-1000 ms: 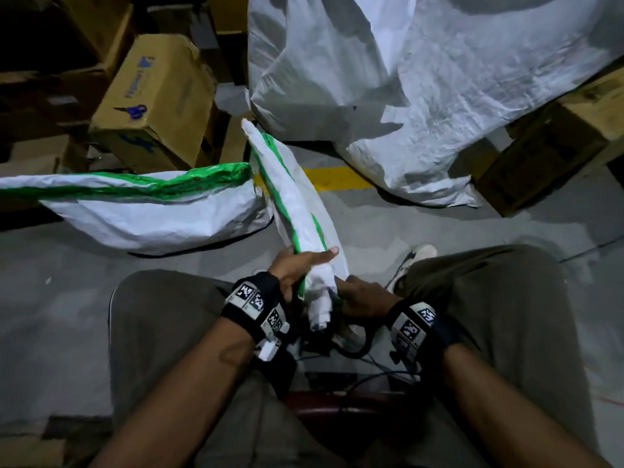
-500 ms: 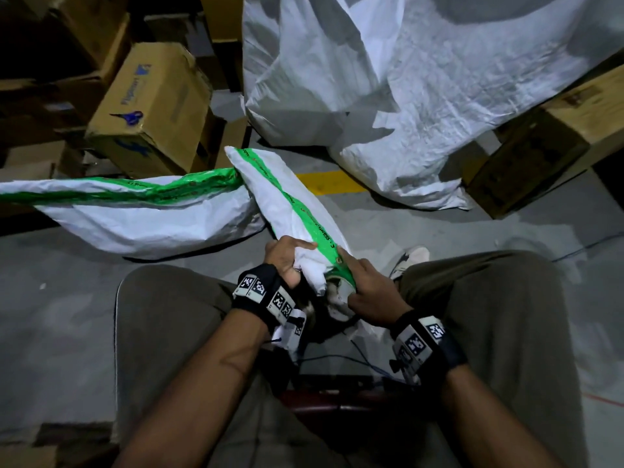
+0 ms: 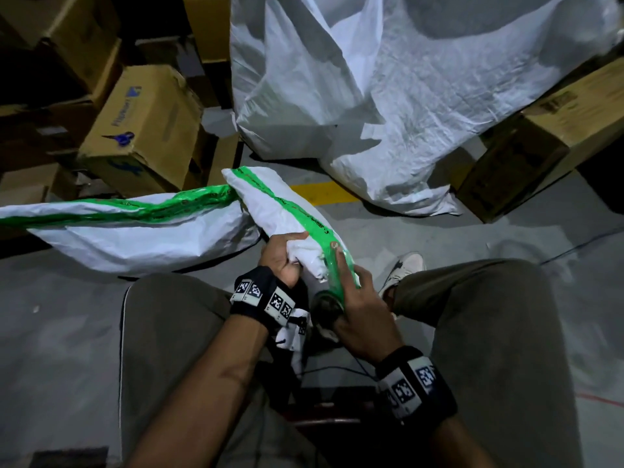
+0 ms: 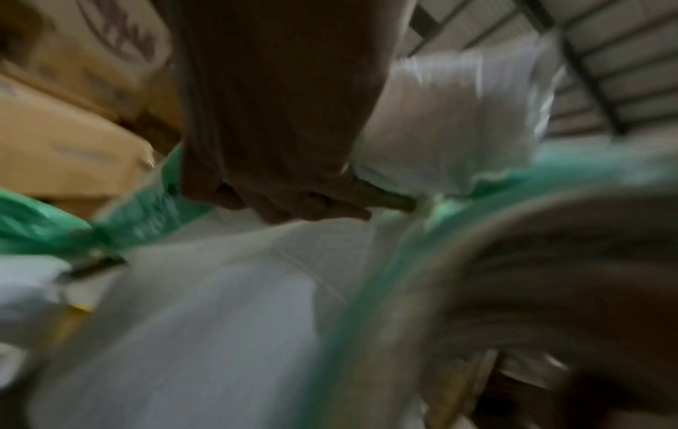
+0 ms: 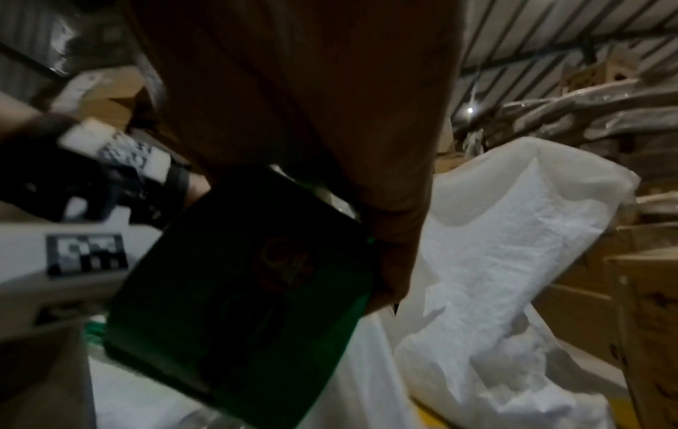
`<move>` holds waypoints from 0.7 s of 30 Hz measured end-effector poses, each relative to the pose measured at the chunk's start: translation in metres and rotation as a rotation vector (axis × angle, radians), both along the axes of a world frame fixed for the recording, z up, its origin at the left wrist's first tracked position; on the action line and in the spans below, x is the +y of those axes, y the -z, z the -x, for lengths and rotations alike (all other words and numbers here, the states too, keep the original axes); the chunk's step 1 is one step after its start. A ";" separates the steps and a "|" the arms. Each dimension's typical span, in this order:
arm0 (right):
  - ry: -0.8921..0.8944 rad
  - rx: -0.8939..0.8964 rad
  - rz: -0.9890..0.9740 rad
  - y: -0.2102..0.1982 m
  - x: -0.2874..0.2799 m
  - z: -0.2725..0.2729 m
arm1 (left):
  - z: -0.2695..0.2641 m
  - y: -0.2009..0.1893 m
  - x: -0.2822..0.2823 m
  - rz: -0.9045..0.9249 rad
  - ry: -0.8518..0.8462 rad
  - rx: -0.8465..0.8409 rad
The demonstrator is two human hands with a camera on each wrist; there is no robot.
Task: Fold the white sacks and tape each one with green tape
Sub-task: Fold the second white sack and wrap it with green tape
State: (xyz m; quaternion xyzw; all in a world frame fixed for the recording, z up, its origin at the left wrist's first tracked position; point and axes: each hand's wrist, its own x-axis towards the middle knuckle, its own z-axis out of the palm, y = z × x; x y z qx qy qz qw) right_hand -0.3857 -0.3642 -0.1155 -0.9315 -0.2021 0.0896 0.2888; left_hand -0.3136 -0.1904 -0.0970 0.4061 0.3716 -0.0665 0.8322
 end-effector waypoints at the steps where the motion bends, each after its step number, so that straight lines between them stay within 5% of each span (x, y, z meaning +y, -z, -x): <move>1: 0.035 -0.051 -0.059 0.005 0.004 0.000 | 0.002 -0.006 -0.002 0.026 0.016 -0.024; 4: 0.211 -0.072 -0.243 0.012 0.020 0.000 | 0.008 -0.015 -0.014 0.172 0.107 -0.103; 7: 0.403 -0.104 -0.404 0.012 0.023 -0.008 | 0.014 -0.017 -0.016 0.104 0.258 -0.113; 11: 0.496 -0.083 -0.425 0.010 0.011 -0.027 | 0.013 -0.016 0.015 -0.540 0.559 -0.070; 15: 0.428 -0.100 -0.379 0.009 0.001 -0.028 | 0.005 -0.014 0.051 -1.777 0.745 -0.361; 17: 0.369 -0.091 -0.354 0.006 -0.001 -0.029 | -0.008 -0.019 0.040 -1.925 0.952 -0.577; 21: 0.377 -0.105 -0.286 -0.001 -0.006 -0.031 | -0.038 -0.008 0.010 -1.743 1.203 -0.948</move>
